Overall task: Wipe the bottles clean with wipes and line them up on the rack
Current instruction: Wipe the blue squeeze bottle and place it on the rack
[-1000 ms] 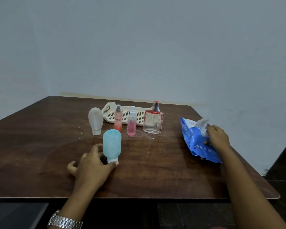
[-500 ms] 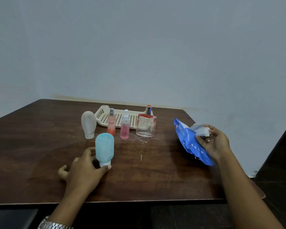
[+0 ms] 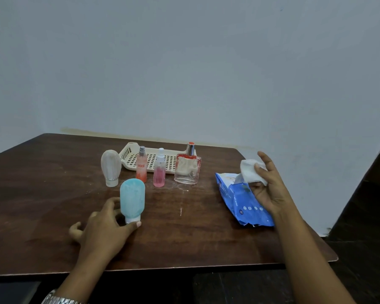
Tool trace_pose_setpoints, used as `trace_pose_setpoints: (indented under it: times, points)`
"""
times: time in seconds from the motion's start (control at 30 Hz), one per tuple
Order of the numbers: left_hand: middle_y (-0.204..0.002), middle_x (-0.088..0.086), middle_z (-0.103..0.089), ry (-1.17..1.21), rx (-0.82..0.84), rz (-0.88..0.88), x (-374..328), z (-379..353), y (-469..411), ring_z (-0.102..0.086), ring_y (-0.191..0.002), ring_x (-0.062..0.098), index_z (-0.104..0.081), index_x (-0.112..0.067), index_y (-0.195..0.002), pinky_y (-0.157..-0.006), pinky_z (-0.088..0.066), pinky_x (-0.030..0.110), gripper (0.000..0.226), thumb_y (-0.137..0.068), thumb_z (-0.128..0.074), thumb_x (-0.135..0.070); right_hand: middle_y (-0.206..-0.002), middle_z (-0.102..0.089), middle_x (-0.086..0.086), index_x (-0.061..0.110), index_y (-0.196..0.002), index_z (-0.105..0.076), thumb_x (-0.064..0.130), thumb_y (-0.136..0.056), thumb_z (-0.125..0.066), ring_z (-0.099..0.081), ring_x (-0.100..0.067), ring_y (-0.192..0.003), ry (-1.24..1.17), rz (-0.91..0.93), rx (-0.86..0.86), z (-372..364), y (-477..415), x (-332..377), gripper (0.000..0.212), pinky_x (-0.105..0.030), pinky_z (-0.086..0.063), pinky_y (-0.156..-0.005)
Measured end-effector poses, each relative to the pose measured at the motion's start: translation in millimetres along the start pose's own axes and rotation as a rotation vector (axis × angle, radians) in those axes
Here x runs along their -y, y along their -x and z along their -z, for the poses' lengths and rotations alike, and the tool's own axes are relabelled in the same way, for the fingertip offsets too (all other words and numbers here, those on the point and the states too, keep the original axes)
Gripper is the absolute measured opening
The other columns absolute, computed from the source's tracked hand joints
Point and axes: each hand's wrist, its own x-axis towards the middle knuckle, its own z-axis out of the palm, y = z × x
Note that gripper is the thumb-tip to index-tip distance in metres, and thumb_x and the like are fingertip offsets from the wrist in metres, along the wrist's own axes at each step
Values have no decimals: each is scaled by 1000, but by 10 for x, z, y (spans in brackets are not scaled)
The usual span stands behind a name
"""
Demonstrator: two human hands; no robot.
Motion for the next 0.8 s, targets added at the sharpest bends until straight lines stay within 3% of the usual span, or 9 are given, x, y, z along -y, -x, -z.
trace_pose_setpoints:
  times: [0.1,0.2,0.33,0.4,0.47,0.53,0.63,0.7,0.8]
  points:
    - [-118,-16,-64,24,-13,-12,-10,13,17,-45,-125,16,-39,-37,-129,-104,-18,43,65,-75,-70,-57,-93,-62,-4,18,-108,-61,7,-91,-51,-64,-10,-74,56,-65,25,-227,93,-98,23,-15,-46,-46]
    - [-117,-19,-64,31,-4,-15,-13,34,28,-45,-125,14,-38,-40,-126,-104,-18,43,63,-75,-69,-57,-88,-61,-3,18,-95,-59,19,-92,-55,-61,-14,-77,81,-195,-52,-476,213,-271,6,-24,-51,-55]
    - [-111,-20,-64,44,0,-36,-16,58,54,-44,-124,12,-37,-41,-122,-105,-17,45,60,-73,-68,-57,-80,-60,2,21,-86,-54,42,-83,-63,-59,-13,-77,119,-319,-157,-786,322,-530,23,-30,-46,-64]
    - [-111,-19,-62,40,19,-37,-22,67,65,-43,-125,12,-36,-41,-122,-107,-15,47,62,-72,-68,-58,-75,-60,2,21,-79,-54,44,-79,-66,-58,-12,-72,141,-348,-167,-922,374,-667,26,-31,-47,-63]
    - [-116,-19,-60,46,25,-50,-20,74,73,-41,-127,11,-35,-41,-123,-108,-12,50,67,-69,-69,-60,-87,-66,-6,18,-75,-55,40,-78,-67,-58,-14,-70,110,-376,-151,-1051,410,-781,26,-38,-53,-71]
    - [-119,-20,-59,69,26,-61,-12,90,77,-38,-129,10,-33,-42,-126,-110,-8,52,69,-70,-69,-59,-94,-66,-14,12,-82,-58,34,-87,-61,-61,-19,-71,93,-417,-96,-1177,470,-837,23,-40,-56,-68]
    - [-118,-23,-59,152,31,-56,-24,98,79,-38,-128,8,-33,-44,-127,-111,-7,52,66,-73,-70,-53,-85,-66,-13,7,-96,-59,42,-88,-56,-64,-26,-70,178,-469,-40,-1263,545,-846,37,-35,-56,-53]
    - [-115,-21,-62,205,55,-37,-21,130,64,-42,-127,8,-35,-43,-127,-111,-7,51,64,-74,-71,-48,-94,-65,-17,8,-106,-53,46,-88,-53,-65,-29,-76,124,-583,9,-1281,605,-861,42,-39,-57,-52]
    - [-111,-16,-66,243,145,-5,-15,216,3,-49,-124,10,-39,-40,-124,-112,-12,44,60,-76,-74,-43,-112,-63,-23,1,-120,-51,21,-90,-55,-64,-32,-95,-20,-683,128,-1289,713,-842,36,-47,-58,-63]
